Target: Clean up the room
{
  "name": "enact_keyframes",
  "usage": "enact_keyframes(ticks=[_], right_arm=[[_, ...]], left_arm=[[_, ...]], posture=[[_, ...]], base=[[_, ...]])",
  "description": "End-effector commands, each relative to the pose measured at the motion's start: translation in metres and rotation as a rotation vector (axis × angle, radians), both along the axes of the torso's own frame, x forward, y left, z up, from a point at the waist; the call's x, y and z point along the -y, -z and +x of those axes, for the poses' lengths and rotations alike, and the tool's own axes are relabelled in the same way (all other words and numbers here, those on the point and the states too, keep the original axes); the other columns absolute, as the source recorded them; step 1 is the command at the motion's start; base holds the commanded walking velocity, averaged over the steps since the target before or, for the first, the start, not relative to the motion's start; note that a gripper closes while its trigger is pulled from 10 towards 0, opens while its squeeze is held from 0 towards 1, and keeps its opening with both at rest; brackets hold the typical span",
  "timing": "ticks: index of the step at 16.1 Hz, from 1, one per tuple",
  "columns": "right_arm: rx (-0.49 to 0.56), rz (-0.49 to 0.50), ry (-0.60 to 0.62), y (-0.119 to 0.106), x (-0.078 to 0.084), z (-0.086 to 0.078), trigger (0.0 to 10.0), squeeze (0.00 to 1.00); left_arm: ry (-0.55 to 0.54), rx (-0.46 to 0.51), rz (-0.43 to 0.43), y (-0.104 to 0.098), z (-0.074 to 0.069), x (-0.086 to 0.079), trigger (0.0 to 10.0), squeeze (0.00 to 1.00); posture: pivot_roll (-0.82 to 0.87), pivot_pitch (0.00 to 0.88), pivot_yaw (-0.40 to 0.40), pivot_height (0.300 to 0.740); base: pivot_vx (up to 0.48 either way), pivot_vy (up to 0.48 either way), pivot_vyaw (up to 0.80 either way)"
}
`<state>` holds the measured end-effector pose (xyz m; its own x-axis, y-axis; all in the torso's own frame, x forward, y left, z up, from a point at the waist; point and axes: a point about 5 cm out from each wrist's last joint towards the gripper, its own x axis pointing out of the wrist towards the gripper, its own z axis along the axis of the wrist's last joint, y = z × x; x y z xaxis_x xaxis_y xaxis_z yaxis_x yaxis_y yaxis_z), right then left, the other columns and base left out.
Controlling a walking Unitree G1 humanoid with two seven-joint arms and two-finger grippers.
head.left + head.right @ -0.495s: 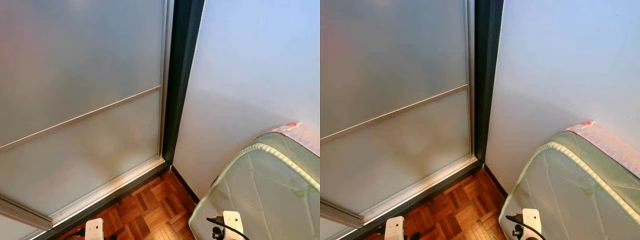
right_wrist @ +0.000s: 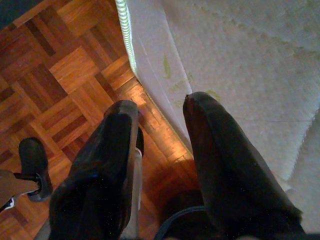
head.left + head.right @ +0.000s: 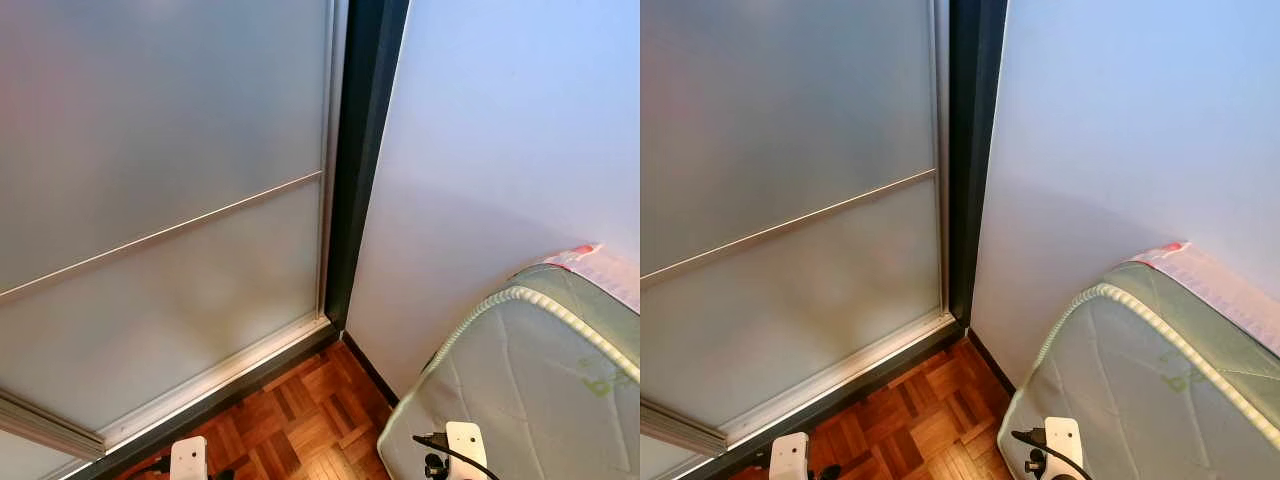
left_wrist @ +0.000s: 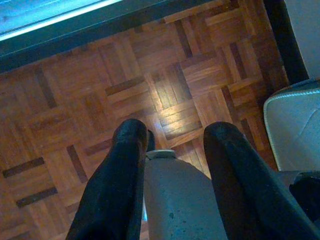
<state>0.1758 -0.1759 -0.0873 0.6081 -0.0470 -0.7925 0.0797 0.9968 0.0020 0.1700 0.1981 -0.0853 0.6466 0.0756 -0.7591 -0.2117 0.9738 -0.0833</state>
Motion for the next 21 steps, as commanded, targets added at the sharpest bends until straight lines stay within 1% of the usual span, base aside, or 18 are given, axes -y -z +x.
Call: enact_keyframes(ticks=[1, 2, 3, 4, 5, 6, 10, 12, 13, 14, 16, 21], right_arm=[[-0.05, 0.092, 0.233, 0.003, 0.038, -0.017, 10.0, 0.0], [-0.076, 0.087, 0.23, 0.005, 0.036, -0.02, 10.0, 0.0], [-0.099, 0.116, 0.231, 0.01, 0.025, -0.027, 10.0, 0.0], [-0.104, 0.137, 0.243, 0.011, 0.021, -0.03, 10.0, 0.0], [-0.118, 0.141, 0.256, 0.013, 0.021, -0.033, 10.0, 0.0], [-0.12, 0.14, 0.253, 0.013, 0.022, -0.033, 10.0, 0.0], [-0.117, 0.153, 0.237, 0.014, 0.013, -0.034, 10.0, 0.0], [-0.122, 0.166, 0.222, 0.015, 0.01, -0.036, 10.0, 0.0], [-0.126, 0.175, 0.223, 0.015, 0.009, -0.037, 10.0, 0.0], [-0.127, 0.176, 0.219, 0.016, 0.008, -0.038, 10.0, 0.0], [-0.128, 0.177, 0.22, 0.016, 0.009, -0.039, 10.0, 0.0], [-0.131, 0.184, 0.216, 0.016, 0.01, -0.04, 10.0, 0.0]], left_arm=[[0.014, -0.03, 0.055, -0.01, 0.017, -0.024, 10.0, 0.0], [0.045, -0.047, 0.085, -0.009, 0.015, -0.025, 10.0, 0.0], [0.103, -0.072, 0.128, -0.007, 0.01, -0.026, 10.0, 0.0], [0.081, -0.078, 0.13, -0.007, 0.008, -0.029, 10.0, 0.0], [0.067, -0.084, 0.122, -0.006, 0.006, -0.03, 10.0, 0.0], [0.082, -0.089, 0.116, -0.005, 0.005, -0.03, 10.0, 0.0], [0.085, -0.087, 0.105, -0.004, 0.004, -0.026, 10.0, 0.0], [0.11, -0.096, 0.116, -0.003, 0.003, -0.025, 10.0, 0.0], [0.1, -0.106, 0.102, -0.002, 0.001, -0.025, 10.0, 0.0], [0.107, -0.108, 0.115, -0.002, 0.0, -0.027, 10.0, 0.0], [0.138, -0.129, 0.143, -0.001, -0.005, -0.031, 10.0, 0.0], [0.125, -0.177, 0.158, 0.002, -0.022, -0.045, 10.0, 0.0]], posture=[[0.02, 0.0, 0.011, 0.74], [0.02, 0.0, 0.013, 0.74], [0.03, 0.0, 0.01, 0.74], [0.03, 0.0, 0.007, 0.74], [0.02, 0.0, 0.004, 0.74], [0.01, 0.0, 0.002, 0.74], [0.02, 0.0, -0.001, 0.74], [0.02, 0.0, 0.004, 0.74], [0.02, 0.0, 0.008, 0.74], [0.02, 0.0, 0.01, 0.74], [0.02, 0.0, 0.015, 0.74], [0.02, 0.0, 0.025, 0.74]], base=[[0.0, 0.0, 0.0], [0.0, 0.0, 0.0], [0.0, 0.0, 0.0], [0.0, 0.0, 0.0], [0.0, 0.0, -0.64], [0.0, 0.0, -0.79], [0.0, 0.0, -0.78], [0.0, 0.0, -0.78], [0.0, 0.251, -0.78], [0.0, 0.375, -0.78], [0.0, 0.0, -0.78], [0.0, 0.0, -0.78]])
